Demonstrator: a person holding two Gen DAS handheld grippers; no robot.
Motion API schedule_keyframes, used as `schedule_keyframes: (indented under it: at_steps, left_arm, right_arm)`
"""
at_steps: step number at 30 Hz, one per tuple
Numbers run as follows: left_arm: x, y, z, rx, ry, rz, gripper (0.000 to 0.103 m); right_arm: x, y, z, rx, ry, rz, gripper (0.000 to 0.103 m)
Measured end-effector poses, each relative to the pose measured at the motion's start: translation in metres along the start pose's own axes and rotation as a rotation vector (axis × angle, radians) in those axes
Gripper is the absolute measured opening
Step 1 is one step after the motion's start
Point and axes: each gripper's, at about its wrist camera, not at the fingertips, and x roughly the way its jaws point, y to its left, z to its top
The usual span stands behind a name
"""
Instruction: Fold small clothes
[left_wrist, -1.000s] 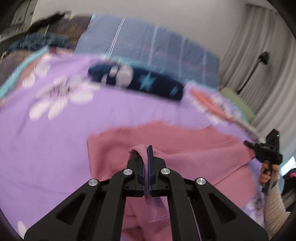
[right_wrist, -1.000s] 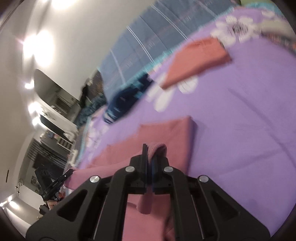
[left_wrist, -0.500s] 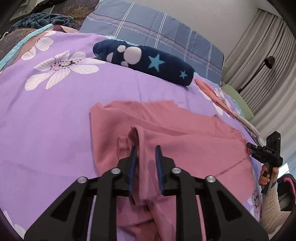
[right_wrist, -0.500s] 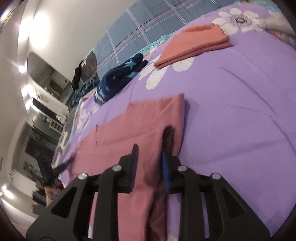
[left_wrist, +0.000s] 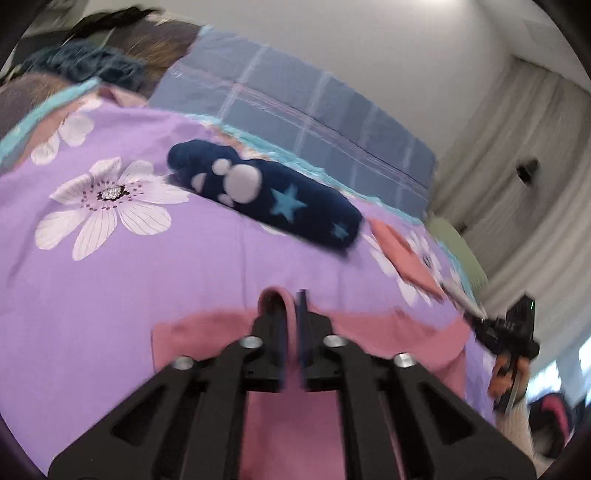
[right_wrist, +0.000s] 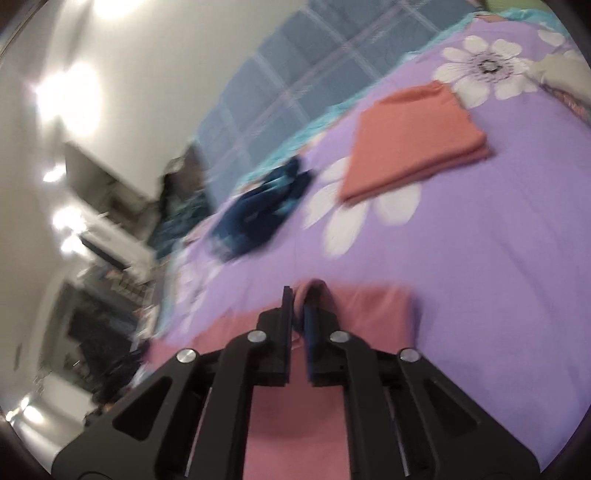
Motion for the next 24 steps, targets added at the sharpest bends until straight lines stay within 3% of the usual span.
schedule_keyframes:
  at_steps: [1, 2, 3, 5, 7, 9, 14, 15, 16, 17, 18, 21, 24]
  left_arm:
    - [0.013, 0.006, 0.004, -0.022, 0.034, 0.037, 0.048]
    - [0.028, 0.015, 0.006, -0.043, 0.068, 0.107, 0.05]
    - [0.036, 0.019, 0.005, -0.041, 0.084, 0.146, 0.05]
    - [0.043, 0.025, 0.001, -0.013, 0.105, 0.151, 0.051]
    - [0.048, 0.029, -0.003, 0.015, 0.129, 0.155, 0.057]
    - [0.054, 0.031, -0.004, 0.026, 0.156, 0.169, 0.057]
    - [0.076, 0.034, -0.005, 0.091, 0.184, 0.207, 0.056]
    - [0.076, 0.032, -0.006, 0.11, 0.184, 0.212, 0.036]
    - [0.078, 0.028, -0.005, 0.129, 0.191, 0.203, 0.003]
    - [0.077, 0.027, -0.005, 0.129, 0.2, 0.191, 0.003]
    - [0.07, 0.022, -0.004, 0.144, 0.164, 0.203, 0.003]
    - [0.041, 0.005, -0.002, 0.207, 0.065, 0.203, 0.003]
    - [0.03, -0.003, 0.003, 0.247, 0.036, 0.209, 0.004]
  right_arm:
    - [0.014, -0.006, 0.008, 0.023, 0.019, -0.036, 0.031]
    - [0.026, -0.014, 0.013, 0.052, 0.041, -0.058, 0.033]
    - [0.033, -0.02, 0.014, 0.071, 0.054, -0.073, 0.033]
    - [0.037, -0.023, 0.011, 0.051, 0.067, -0.066, 0.034]
    - [0.033, -0.022, 0.008, -0.023, 0.053, -0.077, 0.041]
    - [0.032, -0.022, 0.01, -0.081, 0.05, -0.106, 0.041]
    - [0.056, -0.011, 0.014, -0.184, 0.136, -0.152, 0.043]
    - [0.061, -0.009, 0.015, -0.203, 0.147, -0.171, 0.043]
    - [0.068, -0.008, 0.015, -0.211, 0.161, -0.195, 0.03]
    - [0.072, -0.008, 0.016, -0.213, 0.17, -0.205, 0.012]
    - [0.075, -0.007, 0.016, -0.21, 0.175, -0.214, 0.003]
    - [0.059, 0.006, 0.015, -0.232, 0.091, -0.144, 0.003]
    - [0.043, 0.019, 0.017, -0.27, 0.03, -0.099, 0.003]
